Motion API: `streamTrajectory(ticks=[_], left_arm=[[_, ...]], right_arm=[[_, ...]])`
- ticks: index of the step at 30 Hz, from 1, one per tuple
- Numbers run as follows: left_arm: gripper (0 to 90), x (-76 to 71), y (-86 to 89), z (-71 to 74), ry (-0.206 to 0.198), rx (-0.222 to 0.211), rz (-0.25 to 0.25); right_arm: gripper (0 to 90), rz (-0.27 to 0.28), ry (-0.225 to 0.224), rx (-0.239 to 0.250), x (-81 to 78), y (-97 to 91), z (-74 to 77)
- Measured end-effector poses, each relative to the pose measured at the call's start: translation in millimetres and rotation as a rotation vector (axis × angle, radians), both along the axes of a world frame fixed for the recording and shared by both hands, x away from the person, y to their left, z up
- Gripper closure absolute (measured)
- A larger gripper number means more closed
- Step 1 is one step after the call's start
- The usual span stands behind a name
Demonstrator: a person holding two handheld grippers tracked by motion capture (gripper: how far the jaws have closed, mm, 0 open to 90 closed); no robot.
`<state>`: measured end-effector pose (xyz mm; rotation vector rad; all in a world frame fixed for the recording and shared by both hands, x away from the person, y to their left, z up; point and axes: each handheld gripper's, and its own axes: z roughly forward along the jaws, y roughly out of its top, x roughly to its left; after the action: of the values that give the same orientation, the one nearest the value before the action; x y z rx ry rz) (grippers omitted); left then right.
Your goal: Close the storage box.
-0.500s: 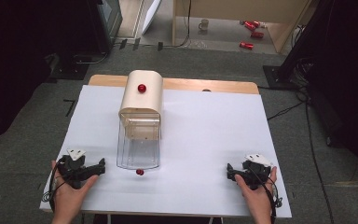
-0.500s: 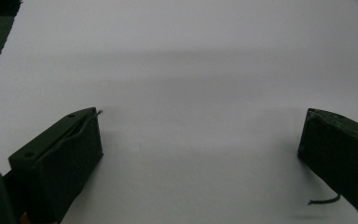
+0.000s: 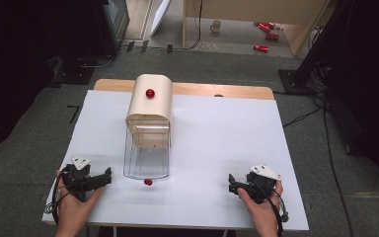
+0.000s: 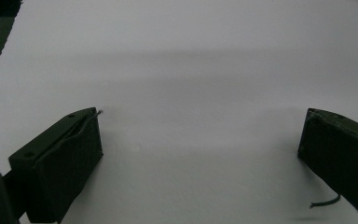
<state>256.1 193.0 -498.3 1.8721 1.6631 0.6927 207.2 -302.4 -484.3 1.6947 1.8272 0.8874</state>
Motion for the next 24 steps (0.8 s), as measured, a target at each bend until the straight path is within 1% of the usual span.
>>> streamTrajectory(ticks=[1, 2, 3, 4, 5, 6, 7, 8, 10, 11, 12, 13, 14, 15, 16, 17, 20, 21, 22, 24], left_arm=[[0.0, -0.1, 0.2, 0.1, 0.002, 0.001, -0.002], [0.0, -0.1, 0.2, 0.1, 0.002, 0.001, -0.002], [0.0, 0.0, 0.1, 0.0, 0.000, 0.000, 0.000], [0.0, 0.0, 0.1, 0.0, 0.000, -0.001, 0.000], [0.0, 0.0, 0.1, 0.0, 0.000, -0.001, 0.000], [0.0, 0.0, 0.1, 0.0, 0.000, -0.001, 0.000], [0.0, 0.0, 0.1, 0.0, 0.000, -0.001, 0.000], [0.0, 0.0, 0.1, 0.0, 0.000, -0.001, 0.000], [0.0, 0.0, 0.1, 0.0, 0.000, -0.002, 0.001], [0.0, 0.1, 0.1, 0.0, 0.000, -0.002, 0.001], [0.0, 0.1, 0.1, 0.0, 0.001, -0.002, 0.001], [0.0, 0.1, 0.2, 0.0, 0.001, -0.002, 0.000], [0.0, 0.1, 0.2, 0.0, 0.001, -0.002, 0.000], [0.0, 0.1, 0.2, 0.0, 0.001, -0.002, 0.000], [0.0, 0.1, 0.2, 0.0, 0.001, -0.002, 0.000], [0.0, 0.1, 0.2, 0.0, 0.001, -0.002, 0.000], [0.0, 0.1, 0.1, 0.0, 0.001, -0.002, 0.000], [0.0, 0.1, 0.1, 0.0, 0.001, -0.001, 0.000], [0.0, 0.1, 0.1, 0.0, 0.001, -0.001, 0.000], [0.0, 0.1, 0.1, 0.0, 0.001, -0.002, 0.000]], right_arm=[[0.0, 0.020, -0.001, 0.001, -2.2, 8.8, 3.0], [0.0, 0.020, -0.001, 0.001, -2.2, 8.8, 3.0], [0.0, 0.033, -0.005, 0.003, -3.3, 13.1, 4.9], [0.0, 0.059, -0.013, 0.006, -5.6, 22.2, 9.2], [0.0, 0.073, -0.018, 0.003, -6.5, 26.6, 11.2], [0.0, 0.073, -0.018, 0.003, -6.5, 26.6, 11.2], [0.0, 0.099, -0.023, 0.000, -7.9, 35.8, 14.6], [0.0, 0.099, -0.023, 0.000, -7.9, 35.8, 14.6], [0.0, 0.119, -0.025, -0.001, -8.7, 45.0, 17.6], [0.0, 0.141, -0.032, -0.002, -9.2, 53.9, 20.6], [0.0, 0.141, -0.032, -0.002, -9.2, 53.9, 20.6], [0.0, 0.160, -0.038, 0.000, -9.7, 62.5, 23.4], [0.0, 0.160, -0.038, 0.000, -9.7, 62.5, 23.4], [0.1, 0.174, -0.043, 0.007, -10.0, 71.4, 26.0], [0.1, 0.183, -0.048, 0.010, -10.0, 75.9, 27.1], [0.1, 0.183, -0.048, 0.010, -10.0, 75.9, 27.1], [0.1, 0.214, -0.056, 0.012, -10.0, 90.1, 29.5], [0.1, 0.235, -0.060, 0.012, -9.9, 99.5, 29.9], [0.1, 0.235, -0.060, 0.012, -9.9, 99.5, 29.9], [0.1, 0.256, -0.059, 0.024, -9.1, 108.3, 29.9]])
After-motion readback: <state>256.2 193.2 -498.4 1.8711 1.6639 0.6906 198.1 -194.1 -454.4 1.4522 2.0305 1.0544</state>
